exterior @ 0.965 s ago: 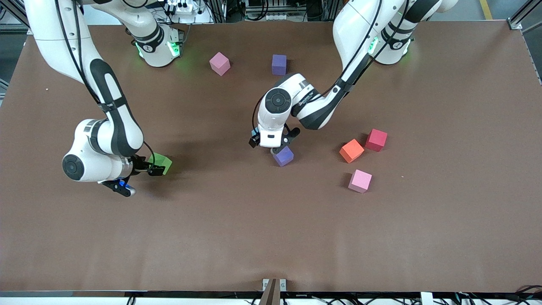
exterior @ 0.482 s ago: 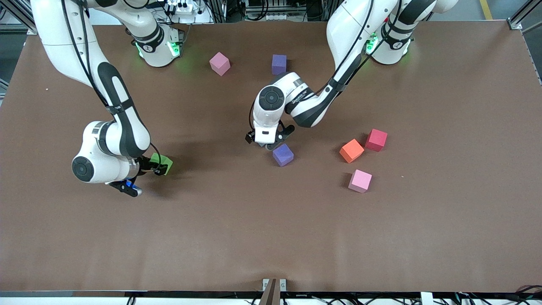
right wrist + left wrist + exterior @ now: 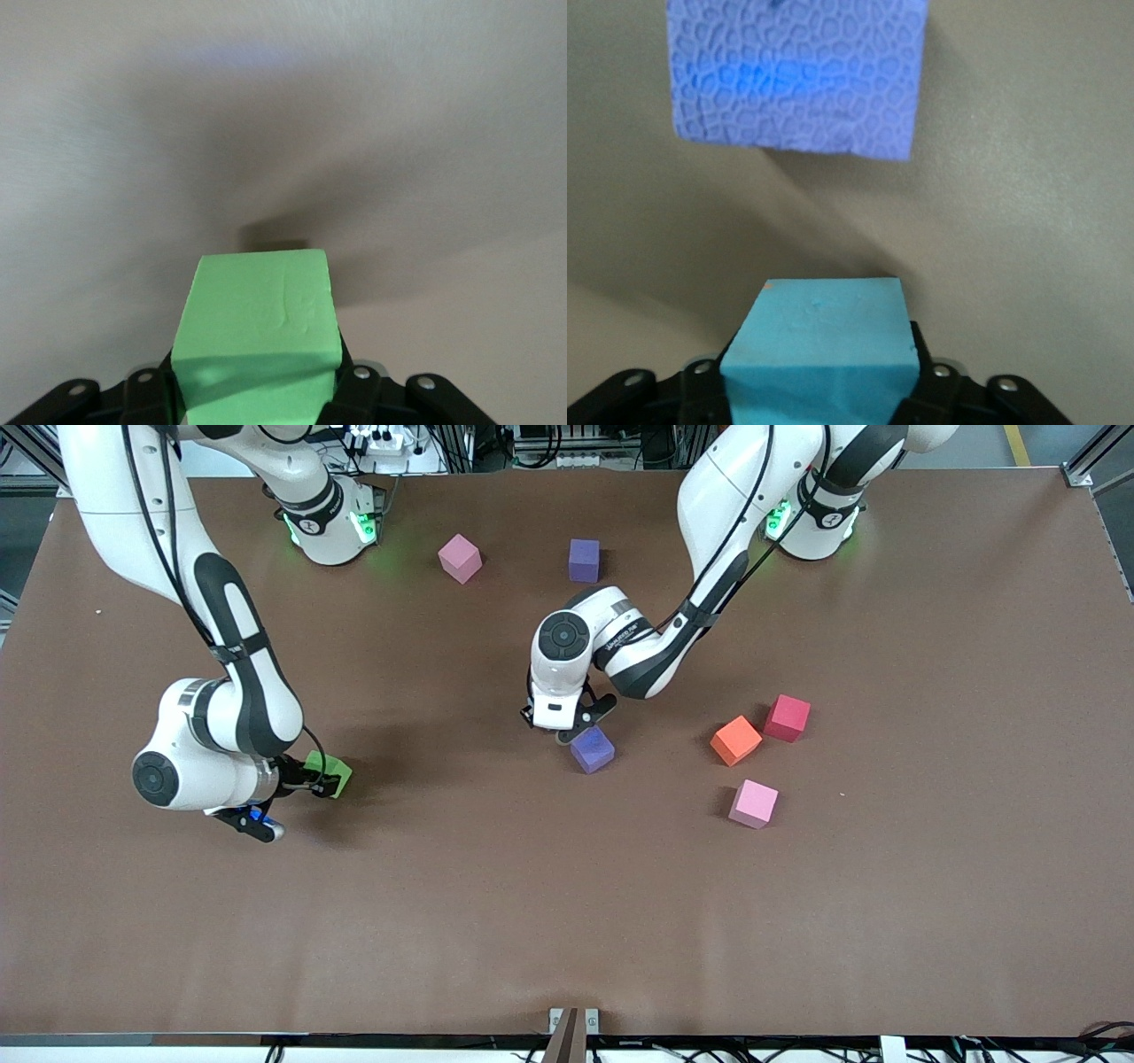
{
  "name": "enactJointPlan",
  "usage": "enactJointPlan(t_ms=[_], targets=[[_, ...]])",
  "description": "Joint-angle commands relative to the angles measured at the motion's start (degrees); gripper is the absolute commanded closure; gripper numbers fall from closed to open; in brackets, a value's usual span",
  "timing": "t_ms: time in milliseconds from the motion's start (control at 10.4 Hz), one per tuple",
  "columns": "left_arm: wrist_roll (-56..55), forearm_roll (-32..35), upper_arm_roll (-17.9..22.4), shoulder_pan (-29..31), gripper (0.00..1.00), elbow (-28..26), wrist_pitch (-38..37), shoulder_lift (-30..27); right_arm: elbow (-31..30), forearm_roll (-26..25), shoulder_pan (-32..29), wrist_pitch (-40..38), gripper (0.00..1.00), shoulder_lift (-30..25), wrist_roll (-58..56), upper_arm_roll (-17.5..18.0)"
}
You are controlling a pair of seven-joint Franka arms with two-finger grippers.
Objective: Arrange blocks into number 1
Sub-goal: 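Lift the cyan cube with the left gripper toward the lone purple cube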
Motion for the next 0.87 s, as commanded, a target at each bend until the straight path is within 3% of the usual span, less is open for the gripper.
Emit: enactJointPlan(t_ms=[0,193,482,772], targets=[[0.7,6.1,-2.6,0.2,1.00,-1.0,-0.2,-1.8,-1.3,0.7,-0.1,-1.0,0.46,-6.2,-0.6,-0.2],[4.0,13.6,-7.6,2.1,1.00,-8.9,-0.5,-7.3,-1.4,0.7,-0.2,-1.0,0.46,-8.8,-0.1,-0.2],[7.0,20.2,-12.0,3.1,1.00,-18.1,-0.5,-12.0,-2.3,0.7,-0.2,-0.8,0.46,-12.3,1.1,-0.2],[13.0,20.4,-13.5,3.4,1.00,-24.0,-0.4,-14.6,-4.4,0.7,2.1,-0.4,0.46,-16.4,0.9,-0.1]])
